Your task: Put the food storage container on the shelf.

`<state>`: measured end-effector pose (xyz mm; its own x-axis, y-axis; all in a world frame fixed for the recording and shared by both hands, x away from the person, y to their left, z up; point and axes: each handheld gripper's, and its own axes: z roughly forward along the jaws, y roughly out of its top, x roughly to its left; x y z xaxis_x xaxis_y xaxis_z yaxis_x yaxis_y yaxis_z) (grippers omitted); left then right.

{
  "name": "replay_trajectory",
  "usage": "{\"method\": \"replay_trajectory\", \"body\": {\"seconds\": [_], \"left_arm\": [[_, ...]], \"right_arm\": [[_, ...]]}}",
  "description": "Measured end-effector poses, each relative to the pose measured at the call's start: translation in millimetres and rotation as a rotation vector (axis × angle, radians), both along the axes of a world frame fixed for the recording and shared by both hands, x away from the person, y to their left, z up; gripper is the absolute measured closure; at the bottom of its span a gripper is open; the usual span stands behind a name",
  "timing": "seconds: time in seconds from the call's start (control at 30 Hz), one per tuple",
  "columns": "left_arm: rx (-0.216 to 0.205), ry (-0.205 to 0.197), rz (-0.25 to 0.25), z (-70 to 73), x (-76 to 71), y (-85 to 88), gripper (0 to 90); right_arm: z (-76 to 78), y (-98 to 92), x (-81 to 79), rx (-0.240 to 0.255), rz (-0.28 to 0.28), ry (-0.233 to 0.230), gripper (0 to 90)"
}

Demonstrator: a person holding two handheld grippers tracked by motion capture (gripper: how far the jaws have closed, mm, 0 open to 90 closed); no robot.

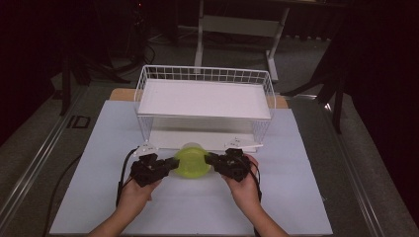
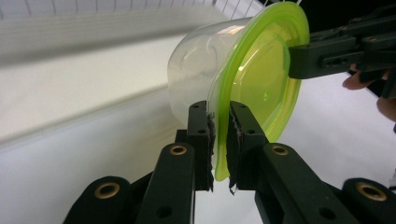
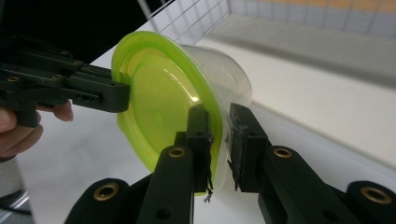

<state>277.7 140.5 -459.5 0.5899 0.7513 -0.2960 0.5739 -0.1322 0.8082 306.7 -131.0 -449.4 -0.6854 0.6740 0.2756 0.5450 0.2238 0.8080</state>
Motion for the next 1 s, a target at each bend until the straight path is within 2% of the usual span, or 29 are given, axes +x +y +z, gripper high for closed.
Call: {"method": "replay_trajectory", "body": {"seconds": [0.2, 0.27, 0.4, 0.7, 0.9, 1.0], "left_arm": [[0.006, -0.062, 0.005, 5.2, 13.5, -5.5, 81.4], [0.002, -0.070, 0.008, 4.0, 17.1, -6.8, 81.3], [-0.009, -0.071, 0.006, -3.4, 24.7, -10.6, 81.2], [-0.008, -0.052, 0.000, -23.1, 43.2, -17.3, 81.1], [0.015, -0.050, -0.002, -31.9, 55.3, -19.7, 81.0], [0.012, -0.054, 0.007, -35.2, 60.5, -21.4, 80.9]], "right_arm": [[10.6, -3.0, 10.2, 0.000, -0.028, -0.023, 79.1], [11.3, -3.8, 13.6, 0.000, -0.040, -0.025, 79.0], [7.9, -6.6, 20.3, -0.001, -0.059, -0.010, 78.9], [-12.5, -12.1, 36.5, -0.012, -0.093, 0.046, 79.0], [-23.0, -12.5, 45.3, -0.013, -0.109, 0.059, 79.1], [-26.3, -13.2, 50.4, -0.016, -0.113, 0.062, 79.1]]}}
